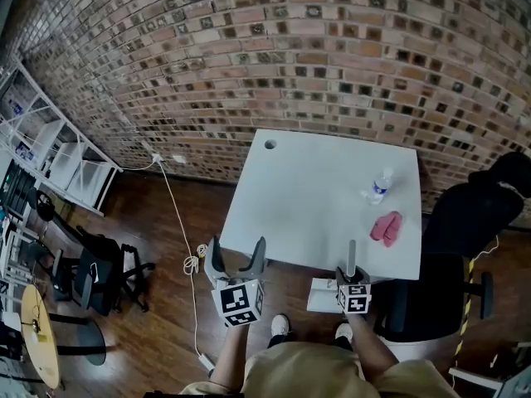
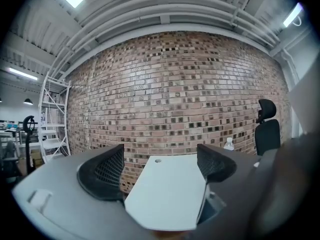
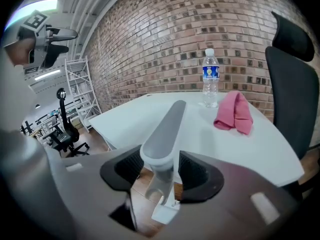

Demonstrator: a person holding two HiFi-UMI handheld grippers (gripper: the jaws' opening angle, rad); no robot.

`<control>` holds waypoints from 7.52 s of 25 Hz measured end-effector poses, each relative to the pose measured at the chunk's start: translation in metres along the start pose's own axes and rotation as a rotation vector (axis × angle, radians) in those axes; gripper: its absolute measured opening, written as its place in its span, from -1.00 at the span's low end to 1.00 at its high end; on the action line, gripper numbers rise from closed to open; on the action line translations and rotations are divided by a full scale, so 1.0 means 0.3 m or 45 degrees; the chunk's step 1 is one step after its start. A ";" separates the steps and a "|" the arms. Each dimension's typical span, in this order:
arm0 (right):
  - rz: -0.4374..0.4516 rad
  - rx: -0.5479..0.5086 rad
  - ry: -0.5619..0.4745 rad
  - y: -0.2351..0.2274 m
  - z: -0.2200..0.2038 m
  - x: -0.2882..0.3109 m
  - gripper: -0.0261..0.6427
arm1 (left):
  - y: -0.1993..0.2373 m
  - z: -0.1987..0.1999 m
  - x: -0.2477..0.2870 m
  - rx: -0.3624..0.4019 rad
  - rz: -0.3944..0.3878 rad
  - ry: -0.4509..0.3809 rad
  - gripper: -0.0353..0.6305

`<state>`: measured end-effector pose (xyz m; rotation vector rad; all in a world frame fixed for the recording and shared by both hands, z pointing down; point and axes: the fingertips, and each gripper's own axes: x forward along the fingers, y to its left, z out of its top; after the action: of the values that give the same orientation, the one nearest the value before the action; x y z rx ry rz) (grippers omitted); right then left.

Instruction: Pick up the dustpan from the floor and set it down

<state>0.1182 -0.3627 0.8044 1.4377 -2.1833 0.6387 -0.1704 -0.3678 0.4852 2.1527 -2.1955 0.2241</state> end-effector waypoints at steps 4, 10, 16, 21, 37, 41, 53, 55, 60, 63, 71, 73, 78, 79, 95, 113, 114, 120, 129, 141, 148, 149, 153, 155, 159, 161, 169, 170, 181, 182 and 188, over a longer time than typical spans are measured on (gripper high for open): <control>-0.006 0.043 -0.040 -0.011 0.035 0.025 -0.40 | 0.024 0.002 -0.012 -0.004 0.025 -0.001 0.42; -0.024 0.043 -0.049 -0.019 0.036 0.042 -0.56 | 0.040 -0.002 -0.031 0.001 0.041 0.006 0.42; -0.045 0.012 -0.048 -0.017 0.037 0.034 -0.70 | 0.046 -0.005 -0.042 -0.005 0.035 0.005 0.42; -0.065 0.005 -0.048 -0.023 0.039 -0.002 -0.73 | 0.028 -0.002 -0.051 -0.010 0.012 -0.002 0.41; -0.065 -0.070 -0.234 0.058 0.248 -0.254 -0.71 | -0.063 0.014 -0.060 -0.042 -0.081 -0.034 0.40; -0.075 -0.072 -0.308 0.085 0.333 -0.339 -0.71 | -0.093 0.027 -0.064 -0.041 -0.106 -0.046 0.40; -0.161 -0.046 -0.551 0.102 0.608 -0.609 -0.71 | -0.137 0.056 -0.061 -0.047 -0.147 -0.079 0.40; -0.183 -0.032 -0.576 0.094 0.643 -0.647 -0.72 | -0.138 0.056 -0.063 -0.046 -0.146 -0.081 0.40; -0.223 -0.037 -0.630 0.087 0.712 -0.731 -0.72 | -0.160 0.067 -0.068 -0.033 -0.165 -0.098 0.40; -0.242 -0.045 -0.658 0.091 0.743 -0.772 -0.72 | -0.168 0.073 -0.072 -0.026 -0.177 -0.106 0.40; -0.315 -0.012 -0.720 0.054 0.823 -0.876 -0.72 | -0.187 0.077 -0.086 -0.014 -0.197 -0.115 0.40; -0.334 -0.010 -0.738 0.049 0.842 -0.899 -0.72 | -0.186 0.077 -0.089 -0.010 -0.198 -0.113 0.40; -0.378 0.013 -0.747 0.035 0.849 -0.911 -0.72 | -0.193 0.088 -0.098 0.007 -0.209 -0.128 0.40; -0.384 0.014 -0.747 0.032 0.848 -0.910 -0.72 | -0.196 0.091 -0.100 0.011 -0.210 -0.133 0.40; -0.452 -0.005 -0.706 -0.013 0.833 -0.888 -0.72 | -0.226 0.109 -0.101 0.036 -0.241 -0.155 0.39; -0.441 0.042 -0.388 -0.088 0.557 -0.625 -0.73 | -0.223 0.081 -0.083 0.051 -0.219 -0.101 0.37; -0.437 0.052 -0.356 -0.094 0.527 -0.600 -0.73 | -0.224 0.074 -0.083 0.054 -0.217 -0.095 0.37; -0.431 0.062 -0.195 -0.123 0.359 -0.473 -0.73 | -0.215 0.069 -0.077 0.061 -0.205 -0.092 0.37; -0.389 0.048 -0.023 -0.125 0.208 -0.316 -0.74 | -0.226 0.046 -0.066 0.063 -0.201 -0.065 0.37; -0.335 0.047 0.095 -0.149 0.008 -0.145 -0.74 | -0.202 0.037 -0.072 0.055 -0.170 -0.049 0.37; -0.291 0.032 0.163 -0.122 -0.006 -0.114 -0.74 | -0.183 0.029 -0.082 0.063 -0.150 -0.043 0.37; -0.289 0.032 0.168 -0.123 -0.007 -0.107 -0.74 | -0.179 0.029 -0.083 0.066 -0.146 -0.045 0.37; -0.270 0.033 0.165 -0.127 0.009 -0.080 -0.74 | -0.172 0.025 -0.087 0.067 -0.140 -0.046 0.37; -0.265 0.032 0.163 -0.136 0.016 -0.067 -0.74 | -0.173 0.022 -0.089 0.067 -0.137 -0.045 0.37; -0.230 0.022 0.172 -0.143 0.013 -0.036 -0.74 | -0.172 0.016 -0.092 0.063 -0.141 -0.040 0.37; -0.212 0.015 0.178 -0.141 0.014 -0.024 -0.74 | -0.167 0.014 -0.091 0.062 -0.141 -0.036 0.37; -0.144 0.041 0.182 -0.119 0.012 -0.022 -0.51 | -0.153 0.007 -0.099 0.054 -0.124 -0.030 0.37; -0.122 0.044 0.179 -0.110 0.001 -0.026 -0.37 | -0.153 0.007 -0.099 0.053 -0.123 -0.031 0.37; -0.095 0.068 -0.052 -0.128 0.076 -0.279 0.14 | -0.178 0.004 -0.096 0.027 -0.156 -0.030 0.37; -0.110 0.057 -0.099 -0.137 0.113 -0.314 0.14 | -0.187 0.006 -0.095 0.026 -0.164 -0.031 0.37; -0.146 0.032 -0.419 -0.131 0.416 -0.520 0.14 | -0.236 0.019 -0.087 0.004 -0.219 -0.041 0.37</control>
<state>0.1964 -0.3388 0.6180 1.7725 -2.3180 0.4136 -0.0988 -0.3440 0.4802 2.3460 -2.0119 0.1851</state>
